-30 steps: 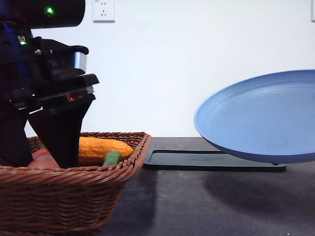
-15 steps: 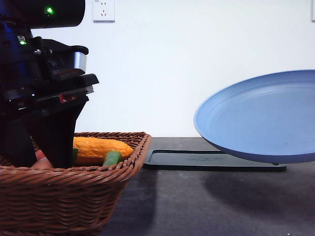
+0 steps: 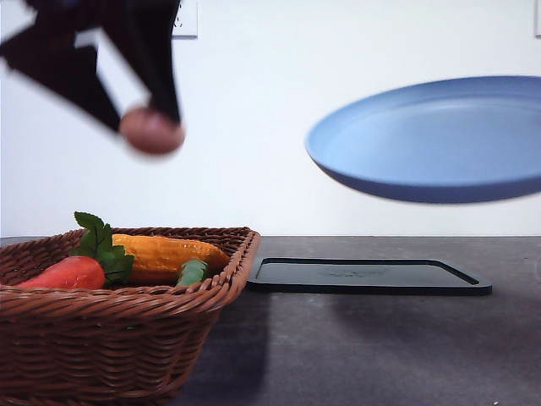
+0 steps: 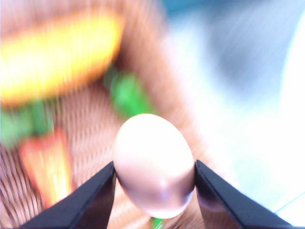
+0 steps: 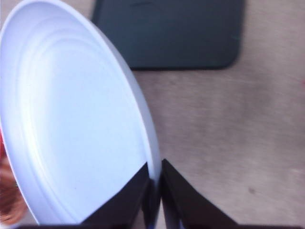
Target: Transfer egg from basket to plate and serve
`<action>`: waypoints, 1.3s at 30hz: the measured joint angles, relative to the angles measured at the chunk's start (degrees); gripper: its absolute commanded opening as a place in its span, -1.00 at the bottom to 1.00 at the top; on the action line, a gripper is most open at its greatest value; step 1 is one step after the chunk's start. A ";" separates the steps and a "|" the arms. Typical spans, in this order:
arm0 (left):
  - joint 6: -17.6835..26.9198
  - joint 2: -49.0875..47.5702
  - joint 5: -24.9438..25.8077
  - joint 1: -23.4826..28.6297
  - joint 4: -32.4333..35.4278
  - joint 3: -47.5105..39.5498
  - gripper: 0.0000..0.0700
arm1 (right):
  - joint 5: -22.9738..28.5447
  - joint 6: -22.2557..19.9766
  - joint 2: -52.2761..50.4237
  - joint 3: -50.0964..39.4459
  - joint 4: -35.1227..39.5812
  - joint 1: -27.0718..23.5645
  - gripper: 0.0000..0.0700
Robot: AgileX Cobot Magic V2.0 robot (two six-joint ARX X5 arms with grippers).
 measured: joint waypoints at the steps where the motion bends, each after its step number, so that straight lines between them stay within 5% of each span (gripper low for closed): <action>1: 0.08 -0.20 0.01 -0.40 -0.09 1.71 -0.38 | -1.23 0.05 0.81 0.14 0.06 0.02 -1.00; 10: 1.41 -0.40 0.54 -7.18 1.78 8.14 -0.38 | -10.71 0.20 9.66 0.19 0.24 2.94 -1.00; 21: 2.25 7.51 0.61 -14.15 1.80 8.14 -0.38 | -10.61 1.48 14.67 0.19 4.79 11.36 -1.00; 33: 2.78 16.09 0.68 -16.60 1.79 8.14 -0.35 | -9.59 2.12 14.74 0.19 5.37 11.96 -1.00; 39: 2.90 16.09 0.69 -16.81 2.05 8.14 0.06 | -9.62 2.25 14.75 0.19 5.35 11.96 -1.00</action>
